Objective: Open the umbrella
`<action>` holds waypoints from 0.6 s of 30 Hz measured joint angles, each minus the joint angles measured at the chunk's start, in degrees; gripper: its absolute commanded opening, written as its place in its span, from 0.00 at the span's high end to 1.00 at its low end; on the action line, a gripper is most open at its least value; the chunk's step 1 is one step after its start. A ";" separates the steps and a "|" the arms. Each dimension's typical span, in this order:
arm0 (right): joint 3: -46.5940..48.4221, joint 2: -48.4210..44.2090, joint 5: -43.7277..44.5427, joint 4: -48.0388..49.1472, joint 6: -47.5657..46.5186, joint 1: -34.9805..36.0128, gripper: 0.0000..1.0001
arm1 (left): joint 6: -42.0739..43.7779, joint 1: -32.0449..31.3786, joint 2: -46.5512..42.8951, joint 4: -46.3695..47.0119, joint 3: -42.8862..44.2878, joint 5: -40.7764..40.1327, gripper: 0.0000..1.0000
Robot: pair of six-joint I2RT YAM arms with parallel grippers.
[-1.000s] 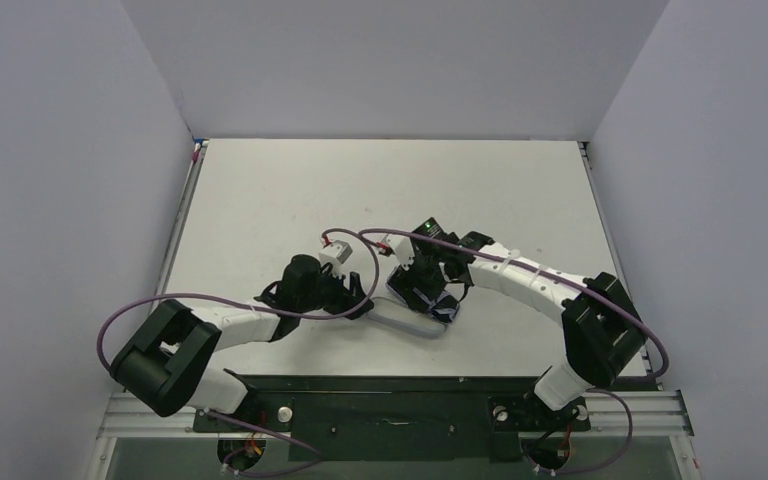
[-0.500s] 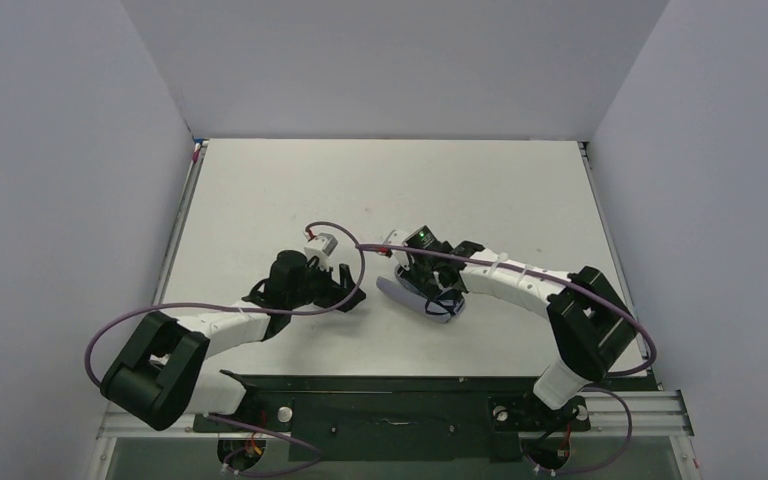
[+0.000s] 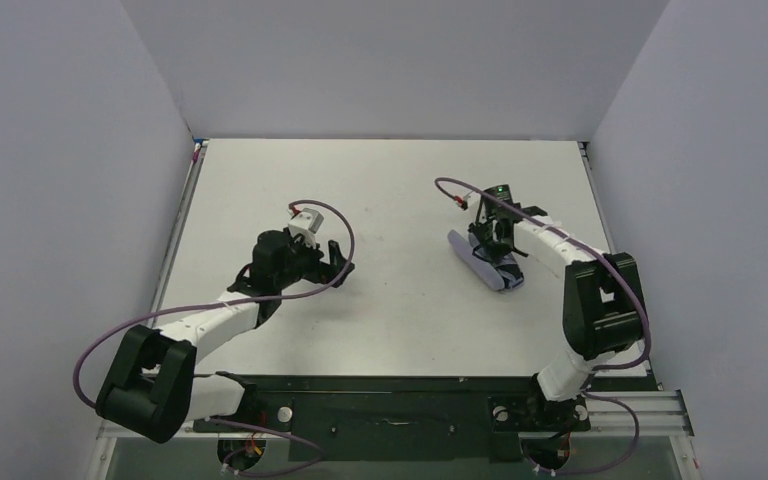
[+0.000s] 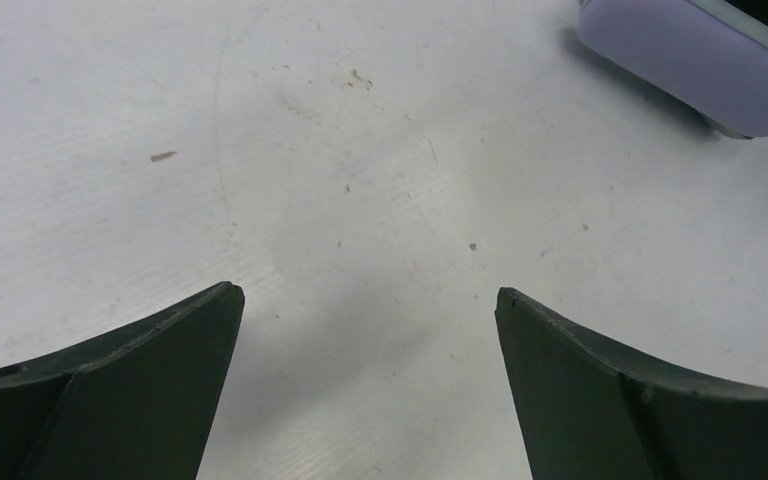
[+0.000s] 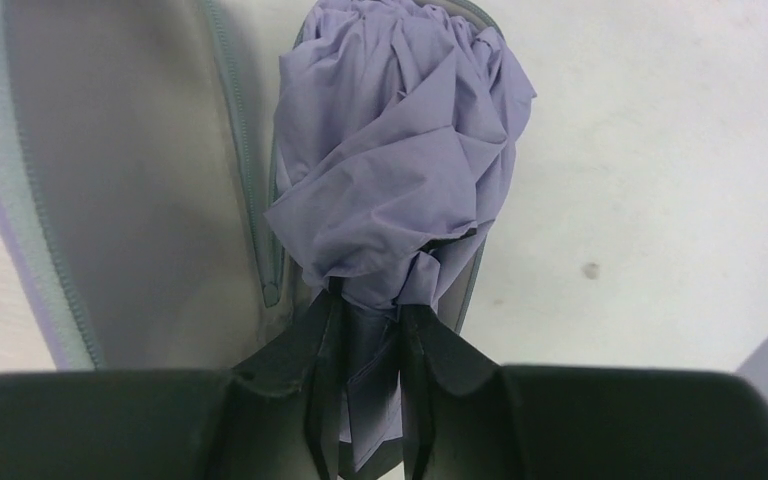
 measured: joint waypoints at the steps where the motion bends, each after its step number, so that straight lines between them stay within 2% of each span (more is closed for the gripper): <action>1: 1.09 0.79 -0.24 -0.85 -0.76 -2.58 1.00 | 0.81 0.66 0.00 -0.28 0.66 -0.13 0.03; 9: 13.68 7.58 -3.06 -8.17 -4.83 -16.63 1.00 | 5.81 5.66 0.13 -2.60 5.29 -0.26 0.03; 18: 27.78 7.61 -7.78 -14.47 -6.78 -21.57 1.00 | 10.75 8.11 1.64 -5.77 10.88 -0.76 0.03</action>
